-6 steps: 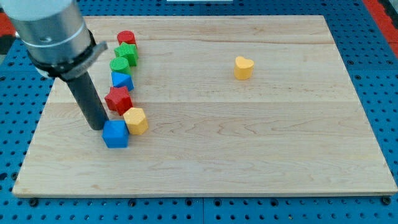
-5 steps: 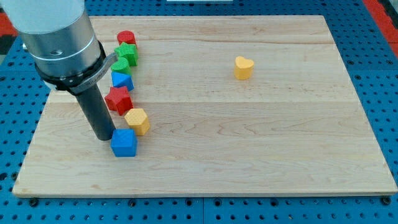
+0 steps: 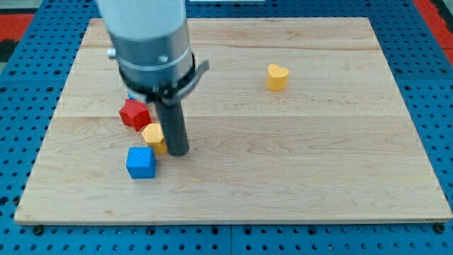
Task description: Place the yellow hexagon at the top of the blue cube
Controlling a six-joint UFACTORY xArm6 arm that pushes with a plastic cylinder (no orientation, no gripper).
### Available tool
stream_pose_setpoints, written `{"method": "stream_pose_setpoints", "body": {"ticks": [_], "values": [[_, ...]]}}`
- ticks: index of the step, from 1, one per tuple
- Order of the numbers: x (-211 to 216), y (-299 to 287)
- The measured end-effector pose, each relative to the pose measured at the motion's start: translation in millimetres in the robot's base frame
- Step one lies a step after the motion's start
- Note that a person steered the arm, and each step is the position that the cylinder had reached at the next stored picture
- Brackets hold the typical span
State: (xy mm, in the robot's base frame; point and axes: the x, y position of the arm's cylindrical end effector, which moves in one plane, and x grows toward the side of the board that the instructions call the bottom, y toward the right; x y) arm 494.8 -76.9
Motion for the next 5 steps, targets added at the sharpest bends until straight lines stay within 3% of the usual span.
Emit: {"method": "stream_pose_setpoints", "body": {"ticks": [1,5], "values": [[-19,3],[-25,-35]]}}
